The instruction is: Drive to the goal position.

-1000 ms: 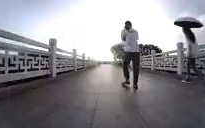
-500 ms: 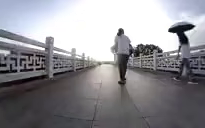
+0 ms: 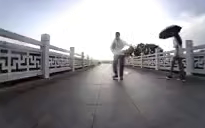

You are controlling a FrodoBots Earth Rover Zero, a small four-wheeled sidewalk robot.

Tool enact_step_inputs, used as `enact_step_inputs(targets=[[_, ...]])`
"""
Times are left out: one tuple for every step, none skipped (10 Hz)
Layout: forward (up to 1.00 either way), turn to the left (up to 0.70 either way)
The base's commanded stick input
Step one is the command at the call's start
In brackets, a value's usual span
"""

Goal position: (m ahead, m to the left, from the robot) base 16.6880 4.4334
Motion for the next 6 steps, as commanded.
enact_step_inputs(targets=[[0.45, 0.00], [0.45, 0.00], [0.45, 0.00], [0.45, 0.00], [0.45, 0.00], [0.45, 0.00]])
